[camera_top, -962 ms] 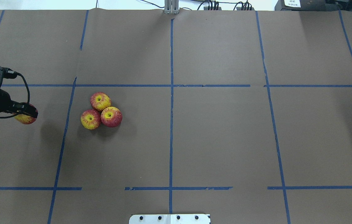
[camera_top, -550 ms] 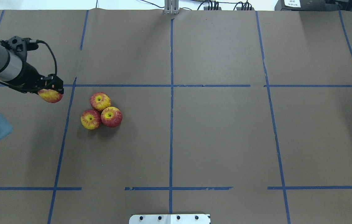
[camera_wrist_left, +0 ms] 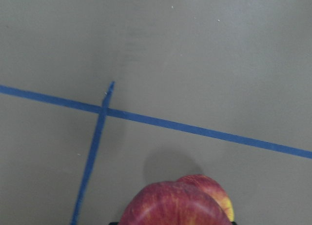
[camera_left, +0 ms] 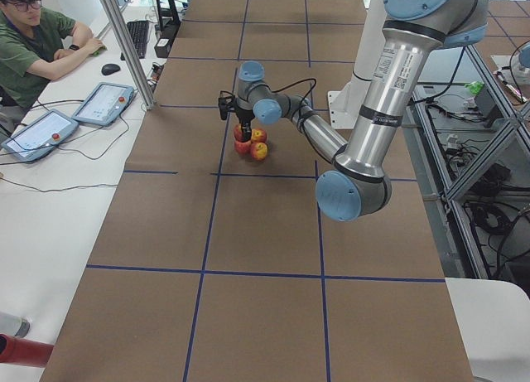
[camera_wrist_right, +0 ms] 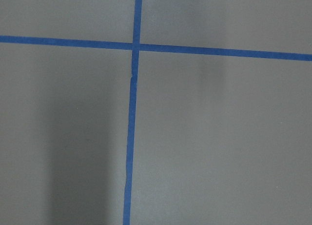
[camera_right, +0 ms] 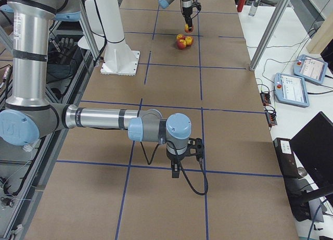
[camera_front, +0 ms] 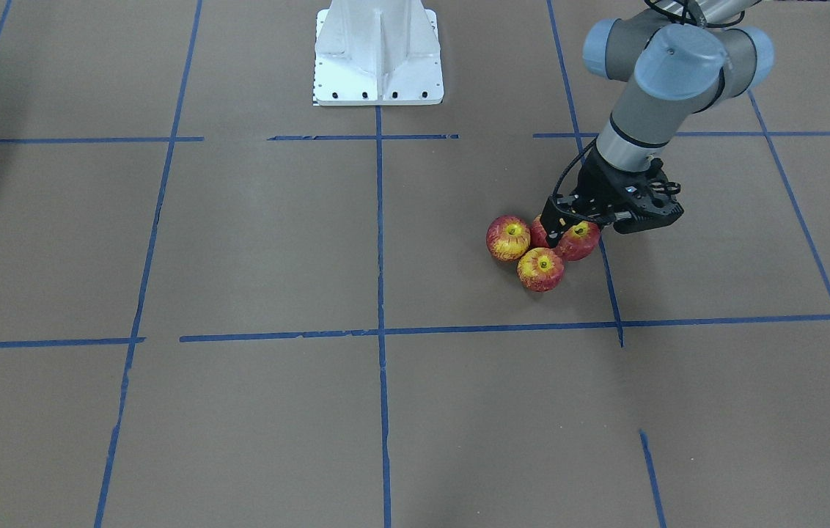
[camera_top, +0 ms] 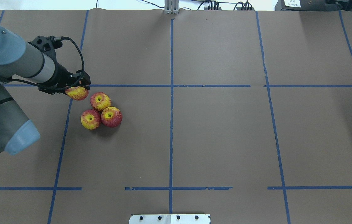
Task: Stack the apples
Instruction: 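Lift the apple and carry it over the three-apple cluster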
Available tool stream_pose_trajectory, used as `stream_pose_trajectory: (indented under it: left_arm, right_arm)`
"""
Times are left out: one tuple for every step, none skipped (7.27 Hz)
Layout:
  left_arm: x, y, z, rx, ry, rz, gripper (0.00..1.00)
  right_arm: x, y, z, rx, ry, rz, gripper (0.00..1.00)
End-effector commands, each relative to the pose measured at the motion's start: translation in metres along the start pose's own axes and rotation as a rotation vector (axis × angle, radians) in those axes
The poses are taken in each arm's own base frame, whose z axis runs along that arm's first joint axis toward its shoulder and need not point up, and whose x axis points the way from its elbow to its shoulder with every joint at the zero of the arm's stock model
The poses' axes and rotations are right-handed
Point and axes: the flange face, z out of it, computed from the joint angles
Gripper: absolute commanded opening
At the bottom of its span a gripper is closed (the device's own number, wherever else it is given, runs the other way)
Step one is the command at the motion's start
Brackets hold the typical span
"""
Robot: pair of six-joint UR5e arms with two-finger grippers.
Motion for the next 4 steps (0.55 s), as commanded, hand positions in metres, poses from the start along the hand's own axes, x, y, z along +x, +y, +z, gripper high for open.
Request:
stream_pose_trajectory:
  left_arm:
    - [0.0127,0.0216,0.0117,-0.012,-0.001,-0.047,0.12]
    - [0.0141,0.0239,0.0165,0.039,-0.015,-0.057,0.12]
    - [0.0137,0.0230,0.0172,0.047,-0.018,-0.058,0.12]
    - [0.0125,0.0226,0.0183,0.048,-0.021,-0.060,0.13]
  right_arm:
    - [0.0000,0.0000,0.0000,0.000,0.000,0.000,1.00]
    - [0.0000,0.0000,0.0000,0.000,0.000,0.000,1.00]
    - [0.0000,0.0000,0.0000,0.000,0.000,0.000,1.00]
    - [0.0000,0.0000,0.0000,0.000,0.000,0.000,1.00]
